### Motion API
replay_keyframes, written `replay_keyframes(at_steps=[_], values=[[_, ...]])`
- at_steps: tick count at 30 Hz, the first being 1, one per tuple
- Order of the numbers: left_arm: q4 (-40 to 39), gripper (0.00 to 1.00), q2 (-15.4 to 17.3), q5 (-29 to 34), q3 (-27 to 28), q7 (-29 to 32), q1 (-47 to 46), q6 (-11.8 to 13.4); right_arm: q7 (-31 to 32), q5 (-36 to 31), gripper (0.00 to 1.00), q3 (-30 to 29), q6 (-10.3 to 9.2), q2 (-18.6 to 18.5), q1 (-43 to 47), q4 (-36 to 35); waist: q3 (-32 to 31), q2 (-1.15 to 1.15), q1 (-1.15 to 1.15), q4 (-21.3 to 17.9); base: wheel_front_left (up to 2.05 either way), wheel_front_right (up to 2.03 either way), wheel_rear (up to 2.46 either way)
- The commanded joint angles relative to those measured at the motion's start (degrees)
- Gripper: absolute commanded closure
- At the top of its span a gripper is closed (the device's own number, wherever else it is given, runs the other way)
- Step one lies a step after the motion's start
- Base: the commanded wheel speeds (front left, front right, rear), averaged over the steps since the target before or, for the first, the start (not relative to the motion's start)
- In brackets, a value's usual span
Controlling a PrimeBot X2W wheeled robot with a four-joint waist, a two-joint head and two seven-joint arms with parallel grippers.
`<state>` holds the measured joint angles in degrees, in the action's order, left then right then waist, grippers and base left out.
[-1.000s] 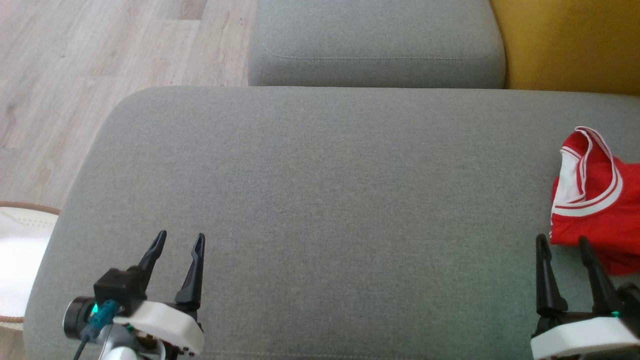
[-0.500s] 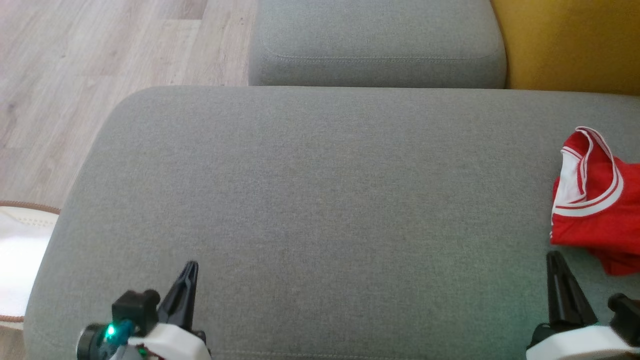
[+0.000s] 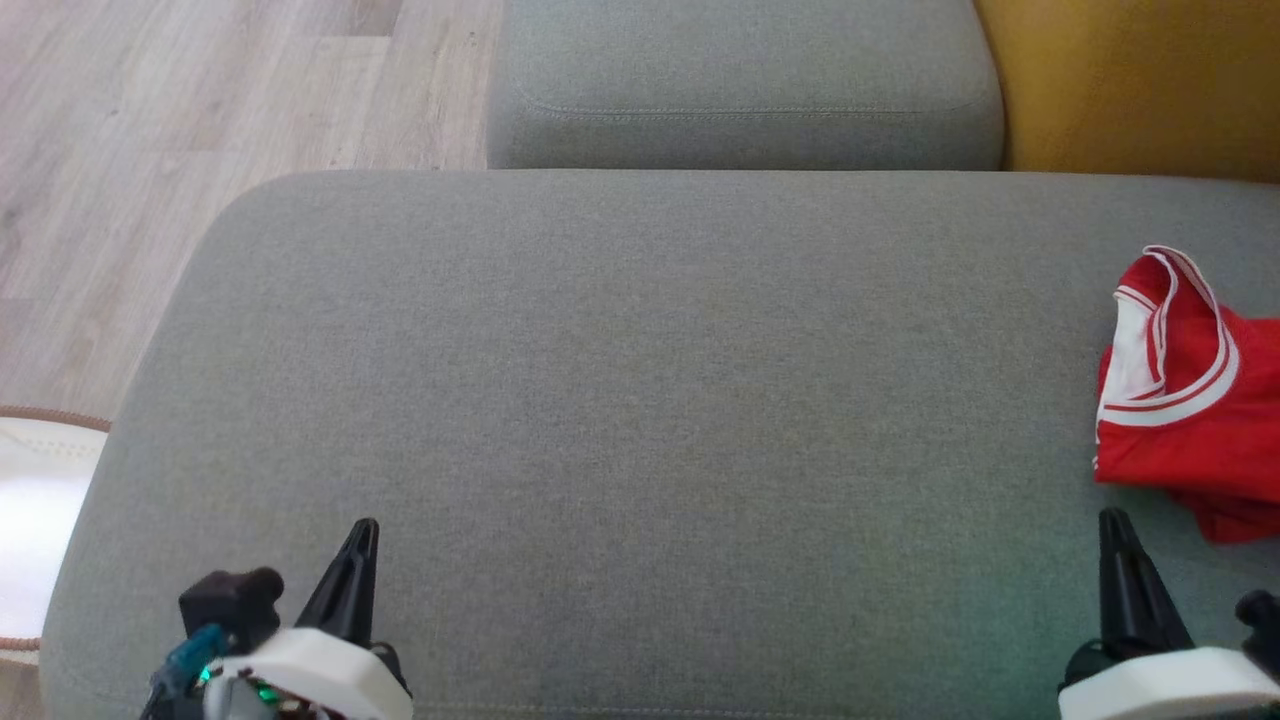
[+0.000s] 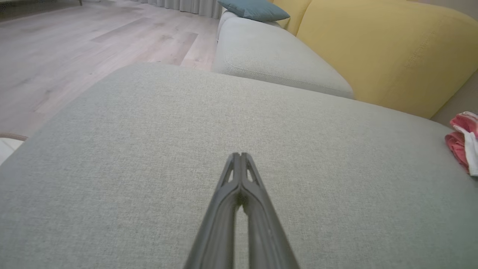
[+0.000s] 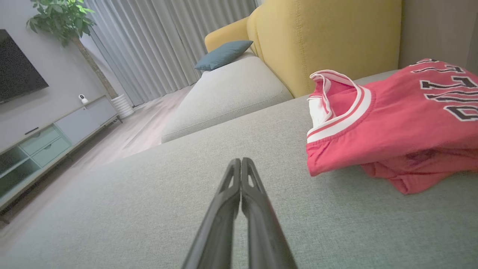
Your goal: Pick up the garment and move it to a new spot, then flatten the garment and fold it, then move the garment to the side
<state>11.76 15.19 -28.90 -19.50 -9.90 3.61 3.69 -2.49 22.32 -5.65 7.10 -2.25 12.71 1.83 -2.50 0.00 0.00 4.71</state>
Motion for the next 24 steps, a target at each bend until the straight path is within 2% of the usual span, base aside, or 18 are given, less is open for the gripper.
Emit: replay_keyframes(at_steps=[1,24], values=[[-1.39,1.0,0.13,-1.44,1.7,0.29,-3.26,-0.49,0.1,1.76,1.0,0.17,0.06,-0.5,-2.88,-1.49,0.03,0.0,0.0,-0.06,0.0,0.0,0.0],[-0.59,1.0,-2.33,-15.06,6.65,3.52,-4.67,-2.81,1.66,16.86,1.0,0.4,0.13,-0.86,-6.31,1.45,0.61,0.0,0.0,-1.06,0.0,0.0,0.0]])
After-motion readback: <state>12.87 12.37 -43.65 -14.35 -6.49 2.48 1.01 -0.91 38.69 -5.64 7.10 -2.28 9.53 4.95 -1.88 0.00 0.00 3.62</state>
